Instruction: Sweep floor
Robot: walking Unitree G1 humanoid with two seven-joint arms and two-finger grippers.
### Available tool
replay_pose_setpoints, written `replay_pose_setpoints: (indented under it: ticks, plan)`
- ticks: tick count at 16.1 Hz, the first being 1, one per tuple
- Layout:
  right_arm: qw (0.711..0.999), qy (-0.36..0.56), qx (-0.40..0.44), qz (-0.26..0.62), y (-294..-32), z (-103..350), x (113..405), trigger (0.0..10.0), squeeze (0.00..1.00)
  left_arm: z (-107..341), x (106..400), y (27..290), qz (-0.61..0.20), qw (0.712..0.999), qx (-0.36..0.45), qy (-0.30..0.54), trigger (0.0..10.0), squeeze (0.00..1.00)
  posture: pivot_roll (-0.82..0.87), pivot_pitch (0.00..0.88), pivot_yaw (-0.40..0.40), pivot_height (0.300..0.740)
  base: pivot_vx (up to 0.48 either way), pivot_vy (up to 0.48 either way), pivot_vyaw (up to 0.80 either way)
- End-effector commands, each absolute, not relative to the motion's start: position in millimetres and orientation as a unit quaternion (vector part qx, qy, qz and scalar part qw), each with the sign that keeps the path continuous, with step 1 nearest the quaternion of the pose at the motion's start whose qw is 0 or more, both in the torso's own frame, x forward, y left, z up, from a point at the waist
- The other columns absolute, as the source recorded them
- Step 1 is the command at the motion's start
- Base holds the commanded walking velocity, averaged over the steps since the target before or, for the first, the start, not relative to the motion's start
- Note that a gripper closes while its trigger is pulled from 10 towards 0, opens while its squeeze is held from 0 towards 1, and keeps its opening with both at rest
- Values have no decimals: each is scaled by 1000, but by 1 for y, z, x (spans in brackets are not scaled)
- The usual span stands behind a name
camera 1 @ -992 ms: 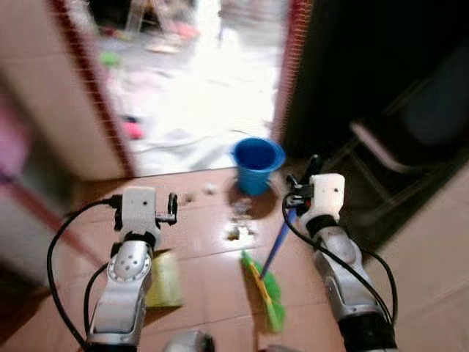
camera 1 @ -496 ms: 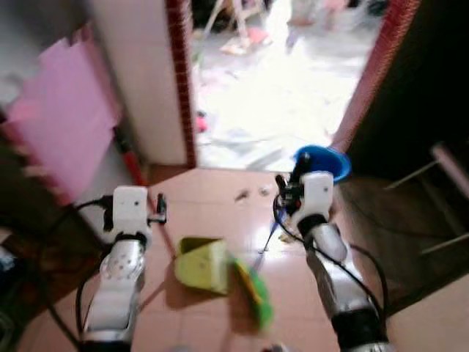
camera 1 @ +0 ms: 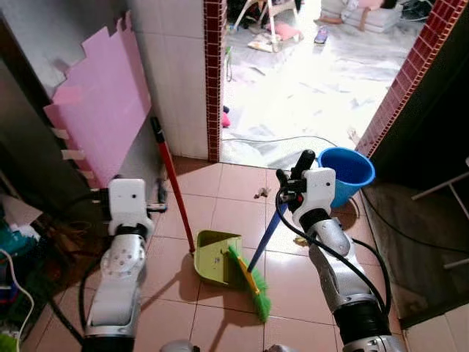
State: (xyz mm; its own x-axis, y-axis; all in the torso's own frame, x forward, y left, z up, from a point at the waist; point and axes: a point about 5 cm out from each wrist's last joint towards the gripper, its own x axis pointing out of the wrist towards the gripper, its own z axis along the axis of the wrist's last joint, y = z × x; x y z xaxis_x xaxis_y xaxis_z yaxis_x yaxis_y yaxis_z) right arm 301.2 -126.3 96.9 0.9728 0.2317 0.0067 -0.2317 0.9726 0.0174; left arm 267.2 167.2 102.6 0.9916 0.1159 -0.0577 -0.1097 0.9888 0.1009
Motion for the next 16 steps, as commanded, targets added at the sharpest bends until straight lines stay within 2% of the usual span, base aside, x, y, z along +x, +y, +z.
replay_pose_setpoints:
  ticks: [1, 3, 7, 16]
  plan:
    - [992, -20, 3, 125, -124, 103, 303, 10000, 0, 102, 267, 168, 55, 997, 48, 36, 10000, 0, 12, 0, -27, 740, 0, 0, 738]
    - [992, -21, 3, 128, -125, 104, 305, 10000, 0, 97, 267, 167, 58, 996, 48, 45, 10000, 0, 7, 0, -27, 740, 0, 0, 463]
    - [991, -23, 0, 129, -127, 105, 305, 10000, 0, 94, 268, 167, 58, 996, 50, 47, 10000, 0, 2, 0, -24, 740, 304, 0, 413]
    - [994, -16, -2, 112, -131, 103, 307, 10000, 0, 89, 267, 159, 33, 997, 38, 62, 10000, 0, -2, 0, -28, 740, 312, 0, -110]
